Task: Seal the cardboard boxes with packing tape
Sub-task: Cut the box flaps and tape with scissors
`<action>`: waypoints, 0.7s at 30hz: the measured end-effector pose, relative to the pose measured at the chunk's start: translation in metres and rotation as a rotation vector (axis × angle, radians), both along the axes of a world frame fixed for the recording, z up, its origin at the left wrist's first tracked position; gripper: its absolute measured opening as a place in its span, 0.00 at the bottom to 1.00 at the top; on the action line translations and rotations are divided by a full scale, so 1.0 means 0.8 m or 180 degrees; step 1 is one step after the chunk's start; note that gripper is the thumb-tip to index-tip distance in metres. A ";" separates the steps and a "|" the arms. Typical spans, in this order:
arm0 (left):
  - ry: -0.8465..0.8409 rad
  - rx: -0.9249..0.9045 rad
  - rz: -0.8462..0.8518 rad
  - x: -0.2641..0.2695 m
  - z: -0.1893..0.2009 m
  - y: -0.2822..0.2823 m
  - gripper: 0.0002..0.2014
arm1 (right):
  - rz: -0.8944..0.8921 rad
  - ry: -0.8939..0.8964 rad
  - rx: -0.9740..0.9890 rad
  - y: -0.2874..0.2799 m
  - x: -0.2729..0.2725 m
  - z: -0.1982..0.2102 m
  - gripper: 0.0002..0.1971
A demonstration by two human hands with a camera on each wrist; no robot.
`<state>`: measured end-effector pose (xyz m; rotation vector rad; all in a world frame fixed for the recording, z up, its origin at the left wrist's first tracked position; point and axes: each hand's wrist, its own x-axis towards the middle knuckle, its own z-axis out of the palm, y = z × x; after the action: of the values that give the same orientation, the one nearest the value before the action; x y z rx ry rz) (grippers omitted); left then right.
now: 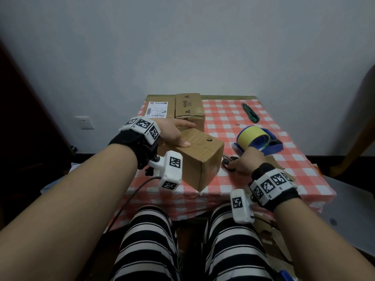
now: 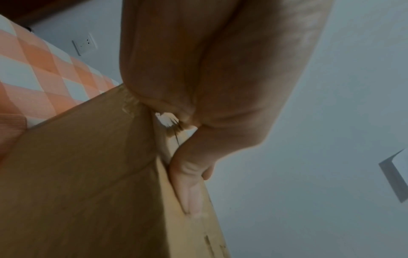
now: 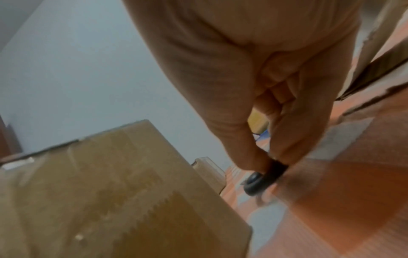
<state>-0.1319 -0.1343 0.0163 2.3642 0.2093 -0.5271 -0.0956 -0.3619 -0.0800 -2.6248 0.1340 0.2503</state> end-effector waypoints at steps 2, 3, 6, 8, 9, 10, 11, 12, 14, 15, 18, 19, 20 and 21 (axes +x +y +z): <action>-0.0019 -0.0009 0.0024 0.001 -0.001 0.001 0.34 | 0.0003 -0.0034 0.0132 -0.002 -0.003 0.005 0.21; -0.0030 0.0000 0.0033 0.001 -0.002 0.001 0.33 | -0.0011 -0.0042 0.0189 -0.003 -0.005 0.009 0.21; -0.0027 0.0045 0.0029 0.000 0.000 -0.001 0.33 | -0.0054 -0.0165 0.0297 -0.006 -0.010 0.018 0.20; -0.0026 0.0065 0.0050 -0.003 0.001 -0.003 0.33 | -0.0083 -0.0302 0.0379 -0.009 -0.014 0.024 0.20; -0.0048 0.0128 0.0070 -0.004 0.001 -0.004 0.33 | -0.0113 -0.0361 0.0444 -0.012 -0.017 0.028 0.20; -0.0101 0.0239 0.0089 -0.006 0.002 -0.005 0.33 | -0.0127 -0.0395 0.0529 -0.014 -0.019 0.033 0.20; -0.0171 0.0383 0.0109 -0.007 0.004 -0.006 0.32 | -0.0115 -0.0450 0.0631 -0.017 -0.021 0.038 0.19; -0.0241 0.0534 0.0130 -0.009 0.006 -0.009 0.32 | -0.0100 -0.0495 0.0804 -0.019 -0.021 0.043 0.18; -0.0302 0.0813 0.0085 -0.012 0.013 -0.015 0.31 | -0.0210 -0.0502 0.1584 -0.022 -0.020 0.053 0.11; -0.0272 0.0937 0.0043 -0.013 0.016 -0.018 0.32 | -0.0339 -0.0445 0.2144 -0.023 -0.019 0.057 0.09; -0.0186 0.1176 -0.0034 -0.018 0.022 -0.025 0.34 | -0.0556 -0.0412 0.3335 -0.025 -0.019 0.067 0.12; -0.0180 0.1206 -0.0028 -0.018 0.023 -0.026 0.34 | -0.0538 -0.0410 0.3574 -0.025 -0.019 0.070 0.13; -0.0203 0.1234 -0.0023 -0.019 0.024 -0.026 0.34 | -0.0506 -0.0396 0.3803 -0.024 -0.020 0.074 0.15; -0.0240 0.1275 -0.0025 -0.019 0.024 -0.026 0.35 | -0.0516 -0.0376 0.4007 -0.024 -0.021 0.076 0.17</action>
<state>-0.1470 -0.1555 0.0355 2.7689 0.2937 -0.4287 -0.1122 -0.3812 -0.0189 -1.3629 0.0968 0.0669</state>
